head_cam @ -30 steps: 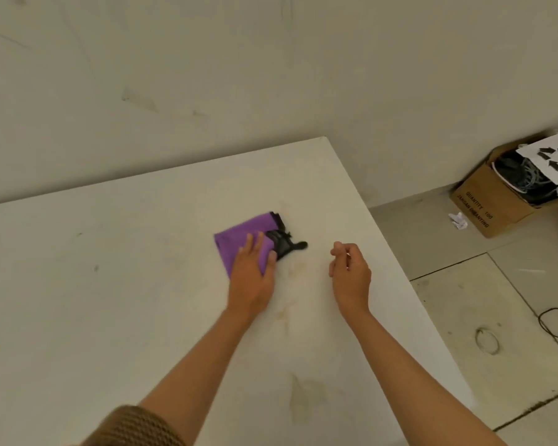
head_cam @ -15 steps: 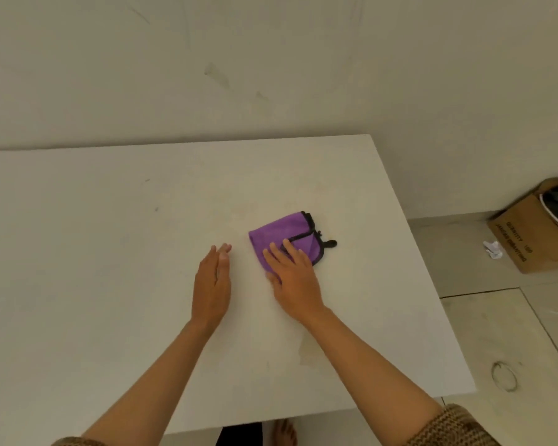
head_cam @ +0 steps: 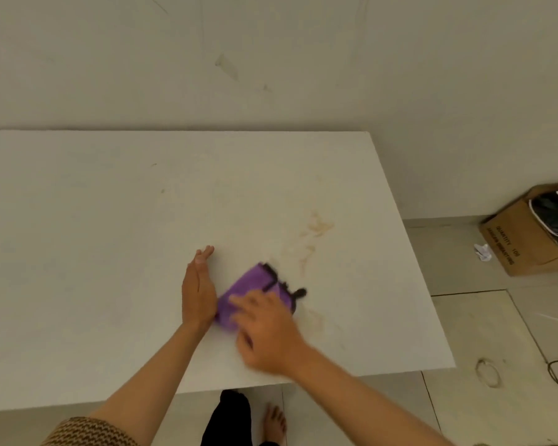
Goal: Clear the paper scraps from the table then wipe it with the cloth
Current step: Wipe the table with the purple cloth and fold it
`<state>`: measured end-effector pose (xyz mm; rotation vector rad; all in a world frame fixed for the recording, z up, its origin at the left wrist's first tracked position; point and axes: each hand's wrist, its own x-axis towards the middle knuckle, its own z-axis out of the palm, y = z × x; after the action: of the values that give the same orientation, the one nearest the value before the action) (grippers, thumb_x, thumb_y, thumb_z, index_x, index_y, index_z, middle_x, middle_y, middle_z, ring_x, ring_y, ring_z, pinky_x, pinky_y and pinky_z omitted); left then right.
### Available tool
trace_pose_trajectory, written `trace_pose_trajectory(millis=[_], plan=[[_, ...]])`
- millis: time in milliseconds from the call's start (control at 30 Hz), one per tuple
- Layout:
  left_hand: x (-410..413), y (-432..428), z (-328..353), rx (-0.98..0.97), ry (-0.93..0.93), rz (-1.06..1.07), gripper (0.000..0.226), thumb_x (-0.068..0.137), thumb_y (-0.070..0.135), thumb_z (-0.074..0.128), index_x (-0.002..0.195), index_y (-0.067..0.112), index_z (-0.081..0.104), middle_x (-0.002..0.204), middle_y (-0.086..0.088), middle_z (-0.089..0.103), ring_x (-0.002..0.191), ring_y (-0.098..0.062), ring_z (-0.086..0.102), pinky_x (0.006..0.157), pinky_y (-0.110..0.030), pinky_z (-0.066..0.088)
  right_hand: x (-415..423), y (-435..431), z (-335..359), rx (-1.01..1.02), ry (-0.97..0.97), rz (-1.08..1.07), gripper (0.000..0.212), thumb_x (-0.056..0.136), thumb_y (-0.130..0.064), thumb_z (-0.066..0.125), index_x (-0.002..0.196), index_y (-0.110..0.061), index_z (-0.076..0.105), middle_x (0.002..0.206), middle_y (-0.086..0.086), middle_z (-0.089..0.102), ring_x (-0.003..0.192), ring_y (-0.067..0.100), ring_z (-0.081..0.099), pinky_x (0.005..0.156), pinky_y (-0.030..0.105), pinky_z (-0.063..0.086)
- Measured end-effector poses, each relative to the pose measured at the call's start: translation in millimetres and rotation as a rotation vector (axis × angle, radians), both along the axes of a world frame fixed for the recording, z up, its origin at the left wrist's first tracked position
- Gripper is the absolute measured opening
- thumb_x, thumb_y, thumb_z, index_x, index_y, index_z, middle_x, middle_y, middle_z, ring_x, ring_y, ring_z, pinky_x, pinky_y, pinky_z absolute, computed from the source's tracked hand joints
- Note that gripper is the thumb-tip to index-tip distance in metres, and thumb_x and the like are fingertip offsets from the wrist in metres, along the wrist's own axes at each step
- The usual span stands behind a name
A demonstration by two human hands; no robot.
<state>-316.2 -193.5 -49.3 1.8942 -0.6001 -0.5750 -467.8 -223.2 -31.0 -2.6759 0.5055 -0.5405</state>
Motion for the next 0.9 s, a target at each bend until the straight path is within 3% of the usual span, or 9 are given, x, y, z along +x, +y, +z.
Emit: trace_pose_trajectory(millis=[67,133,267,400,467,567,700,800,900], plan=[[-0.2,-2.6,3.4,0.010,0.022,-0.026,0.049,0.102,0.037,0.014,0.136,0.022,0.046,0.146,0.005,0.039,0.134,-0.003,0.027,0.109,-0.019,0.015,-12.9,18.7,-22.5,0.053,0.117,0.119,0.029,0.076,-0.026,0.051,0.100,-0.016,0.064,0.134,0.002,0.055,0.125,0.023,0.044,0.099,0.040,0.035],[0.1,-5.9,5.1,0.017,0.002,-0.066,0.049,0.102,0.037,0.014,0.135,0.023,0.047,0.146,0.004,0.038,0.137,-0.006,0.027,0.110,-0.020,0.015,-18.2,7.0,-37.1,0.034,0.150,0.108,0.034,0.078,-0.028,0.049,0.110,-0.022,0.059,0.142,-0.004,0.046,0.136,0.021,0.034,0.108,0.038,0.026],[-4.3,-12.2,0.4,0.018,-0.066,-0.159,0.047,0.102,0.037,0.017,0.133,0.022,0.049,0.145,0.003,0.041,0.138,-0.006,0.025,0.118,-0.035,0.015,-16.6,-65.9,-37.5,0.015,0.091,-0.287,0.043,0.079,-0.023,0.039,0.116,-0.018,0.061,0.130,0.002,0.059,0.124,0.023,0.045,0.094,0.048,0.048],[-17.7,-17.9,-7.9,0.030,-0.166,-0.316,0.053,0.098,0.041,0.016,0.133,0.020,0.049,0.143,0.005,0.044,0.137,-0.001,0.024,0.118,-0.031,0.011,-40.3,-120.5,-17.1,0.149,0.083,-0.584,0.048,0.083,-0.007,0.034,0.124,-0.010,0.058,0.134,0.009,0.054,0.118,0.034,0.051,0.099,0.045,0.040],[-26.6,-23.8,-8.4,0.041,-0.217,-0.357,0.054,0.097,0.040,0.015,0.133,0.018,0.050,0.142,0.004,0.045,0.138,-0.004,0.025,0.116,-0.024,0.007,-49.9,-113.2,-4.0,0.065,0.084,-0.527,0.051,0.079,-0.001,0.038,0.124,-0.010,0.058,0.133,0.009,0.054,0.106,0.032,0.053,0.093,0.036,0.035],[-39.9,-34.1,-8.0,0.078,-0.251,-0.388,0.056,0.096,0.038,0.014,0.133,0.015,0.049,0.143,0.002,0.044,0.139,-0.009,0.026,0.115,-0.022,0.005,-70.6,-61.1,-3.8,-0.087,0.148,-0.267,0.050,0.073,-0.009,0.042,0.118,-0.014,0.063,0.127,0.006,0.060,0.089,0.025,0.048,0.077,0.034,0.031],[-48.9,-42.6,-10.5,0.086,-0.268,-0.434,0.057,0.097,0.041,0.012,0.134,0.017,0.048,0.145,0.003,0.042,0.140,-0.008,0.023,0.115,-0.023,0.004,-126.5,2.4,-27.2,-0.029,0.222,0.030,0.050,0.079,-0.016,0.052,0.126,-0.031,0.054,0.142,-0.008,0.047,0.112,0.016,0.051,0.088,0.029,0.033],[-52.6,-47.3,-9.0,0.089,-0.285,-0.442,0.058,0.096,0.040,0.012,0.135,0.016,0.047,0.145,0.002,0.041,0.140,-0.008,0.022,0.115,-0.023,0.003,-156.4,-28.4,-33.3,-0.004,0.237,-0.015,0.049,0.082,-0.015,0.048,0.128,-0.035,0.053,0.144,-0.012,0.041,0.126,0.012,0.042,0.097,0.030,0.030],[-57.6,-49.9,-7.8,0.098,-0.288,-0.450,0.057,0.096,0.039,0.012,0.135,0.016,0.047,0.146,0.002,0.040,0.140,-0.008,0.022,0.115,-0.023,0.003,-161.0,-87.3,-33.2,0.063,0.213,-0.232,0.054,0.077,-0.009,0.039,0.125,-0.028,0.055,0.139,-0.003,0.050,0.124,0.017,0.041,0.098,0.038,0.034]])
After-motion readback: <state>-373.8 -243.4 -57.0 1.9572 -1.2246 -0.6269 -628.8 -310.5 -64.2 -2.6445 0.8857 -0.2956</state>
